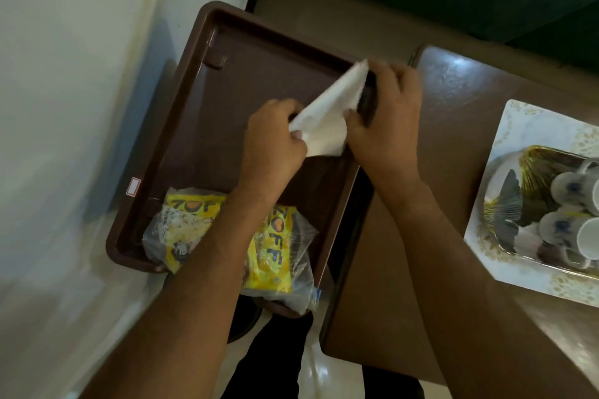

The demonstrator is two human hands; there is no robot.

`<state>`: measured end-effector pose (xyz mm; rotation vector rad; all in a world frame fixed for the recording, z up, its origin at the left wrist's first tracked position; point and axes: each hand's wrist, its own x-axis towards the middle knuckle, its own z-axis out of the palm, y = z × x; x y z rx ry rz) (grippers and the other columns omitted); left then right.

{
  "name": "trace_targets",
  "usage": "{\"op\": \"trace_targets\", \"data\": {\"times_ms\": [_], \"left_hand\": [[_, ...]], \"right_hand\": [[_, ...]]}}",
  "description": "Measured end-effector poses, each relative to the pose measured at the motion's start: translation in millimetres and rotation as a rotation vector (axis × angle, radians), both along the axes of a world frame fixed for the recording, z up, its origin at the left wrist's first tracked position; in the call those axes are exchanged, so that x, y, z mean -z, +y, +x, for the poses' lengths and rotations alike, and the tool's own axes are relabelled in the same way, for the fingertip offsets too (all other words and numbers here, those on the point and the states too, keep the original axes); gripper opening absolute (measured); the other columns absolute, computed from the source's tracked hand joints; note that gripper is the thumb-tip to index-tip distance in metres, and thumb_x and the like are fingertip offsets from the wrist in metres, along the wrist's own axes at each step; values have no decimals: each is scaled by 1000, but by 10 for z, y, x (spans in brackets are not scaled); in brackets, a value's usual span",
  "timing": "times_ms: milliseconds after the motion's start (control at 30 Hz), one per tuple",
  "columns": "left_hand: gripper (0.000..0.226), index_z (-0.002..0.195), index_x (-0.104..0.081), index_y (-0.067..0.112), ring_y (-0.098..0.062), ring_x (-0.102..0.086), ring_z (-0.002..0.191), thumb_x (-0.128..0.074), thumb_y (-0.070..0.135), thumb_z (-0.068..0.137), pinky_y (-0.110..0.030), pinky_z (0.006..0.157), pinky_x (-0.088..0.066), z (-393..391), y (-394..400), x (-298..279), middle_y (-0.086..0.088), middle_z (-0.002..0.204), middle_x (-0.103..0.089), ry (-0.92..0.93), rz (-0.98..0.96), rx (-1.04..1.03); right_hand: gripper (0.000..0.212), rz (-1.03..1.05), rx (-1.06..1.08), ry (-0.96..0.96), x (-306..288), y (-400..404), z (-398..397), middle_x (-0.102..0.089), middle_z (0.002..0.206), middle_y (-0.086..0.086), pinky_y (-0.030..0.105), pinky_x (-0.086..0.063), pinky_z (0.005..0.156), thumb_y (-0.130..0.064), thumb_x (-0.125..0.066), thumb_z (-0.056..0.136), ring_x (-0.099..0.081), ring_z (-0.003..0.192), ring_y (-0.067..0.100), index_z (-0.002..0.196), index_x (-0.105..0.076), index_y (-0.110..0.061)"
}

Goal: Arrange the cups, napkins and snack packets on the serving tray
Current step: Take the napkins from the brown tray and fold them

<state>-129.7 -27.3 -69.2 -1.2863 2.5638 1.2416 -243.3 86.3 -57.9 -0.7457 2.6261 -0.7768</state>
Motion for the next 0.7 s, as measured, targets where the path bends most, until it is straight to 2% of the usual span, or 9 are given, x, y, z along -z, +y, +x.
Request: {"op": "trace_targets", "data": {"times_ms": [33,100,200,267,333,433,500,567,700], "left_hand": [[34,117,-71,15,-17,-69,107,-66,-4,90,-27,87,-57,15,-25,-34,1,115,-72,45,82,-63],[43,121,-68,22,-4,-70,106,-66,-8,91,-17,86,-59,30,-45,-127,14,113,-72,159,338,-181],[54,134,-63,21,-12,-73,117,-67,-12,92,-32,93,-63,20,-4,-232,5,124,-77,273,634,-261],[58,139,-60,19,-16,-74,119,-68,-13,91,-39,95,-64,-6,64,-279,0,127,-76,294,713,-243],[57,142,-58,16,-18,-75,118,-71,-8,92,-38,94,-65,-61,208,-315,-2,127,-77,296,754,-238],[30,133,-66,14,-18,-78,110,-68,19,103,-36,90,-65,-143,372,-374,0,119,-80,328,851,-363],[24,120,-74,19,-15,-79,105,-60,34,107,-35,88,-66,-223,505,-415,3,113,-82,302,842,-425],[20,116,-75,21,-15,-78,105,-62,33,107,-38,92,-66,-340,738,-444,4,113,-80,261,758,-429],[20,122,-72,19,-12,-79,101,-69,19,102,-37,90,-67,-536,1188,-508,6,110,-81,266,715,-420]], "right_hand": [[71,-102,86,-81,-35,18,26,-44,150,10,18,-43,109,-18,-77,90,-45,139,20,152,-44,-13],[70,-276,226,-266,-95,58,70,-48,150,6,26,-53,107,-26,-74,95,-55,132,17,155,-40,-16],[65,-409,300,-440,-173,147,107,-59,139,-2,30,-63,95,-28,-71,99,-65,121,12,154,-39,-19],[61,-465,280,-468,-213,219,102,-62,124,-17,22,-63,85,-22,-70,99,-68,111,3,152,-41,-16],[54,-490,250,-448,-222,350,58,-64,111,-28,15,-60,77,-12,-69,99,-70,102,-6,148,-46,-11],[49,-474,188,-390,-249,518,14,-64,107,-39,14,-59,76,-5,-69,96,-68,101,-10,141,-52,-11],[55,-474,165,-375,-310,642,-20,-59,120,-34,13,-58,84,-4,-70,94,-63,108,-10,145,-51,-10],[59,-483,154,-354,-364,857,-78,-56,135,-18,14,-56,92,0,-67,94,-59,118,-9,149,-50,-12],[46,-546,157,-392,-427,1290,-148,-63,143,-2,36,-60,102,2,-60,98,-61,130,10,141,-61,-13]]}}
